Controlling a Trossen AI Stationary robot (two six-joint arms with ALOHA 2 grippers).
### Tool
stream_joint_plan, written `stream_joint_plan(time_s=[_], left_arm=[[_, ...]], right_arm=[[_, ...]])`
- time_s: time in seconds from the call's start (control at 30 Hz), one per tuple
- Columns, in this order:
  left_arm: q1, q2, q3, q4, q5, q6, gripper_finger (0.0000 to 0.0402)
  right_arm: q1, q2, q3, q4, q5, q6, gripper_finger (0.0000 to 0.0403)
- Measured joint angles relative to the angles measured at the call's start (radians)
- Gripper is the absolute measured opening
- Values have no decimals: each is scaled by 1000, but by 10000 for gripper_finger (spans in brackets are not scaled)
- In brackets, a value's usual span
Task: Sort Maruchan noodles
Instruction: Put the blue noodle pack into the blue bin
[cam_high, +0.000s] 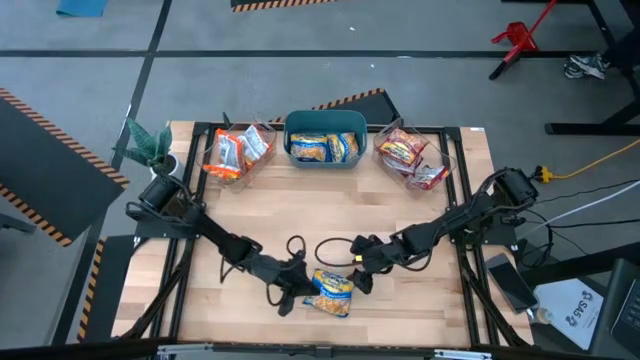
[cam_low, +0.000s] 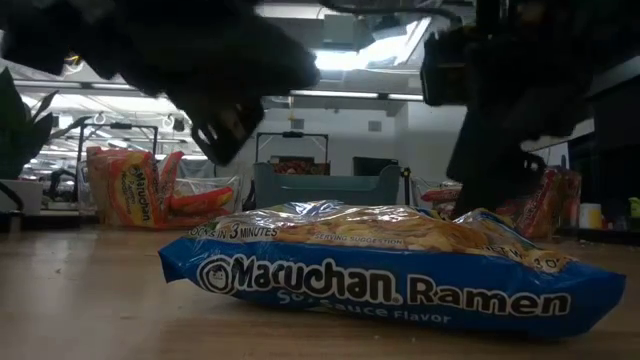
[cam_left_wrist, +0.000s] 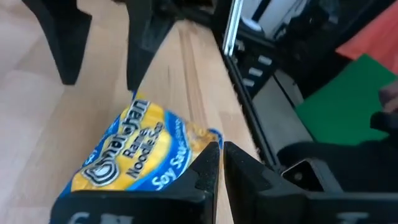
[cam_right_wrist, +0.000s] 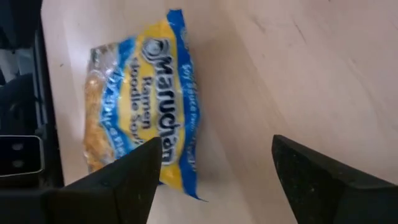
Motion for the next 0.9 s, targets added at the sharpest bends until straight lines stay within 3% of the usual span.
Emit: stream_joint_plan(time_s=[0.17,0.33,0.57,0.9], left_arm=[[47,5,6,-76,116,-15,8],[58,5,6,-103,217,-58,1],[52,5,5,-180,209,-83,1],[90,66,18,-185,225,-110,0]], right_arm=[[-1,1,-65,99,-6,2,288],[-1,61,-84,277,-100,8,287],[-1,145,-83,376,-129,5,287],[-1,153,-83,418,-163,-9,287]])
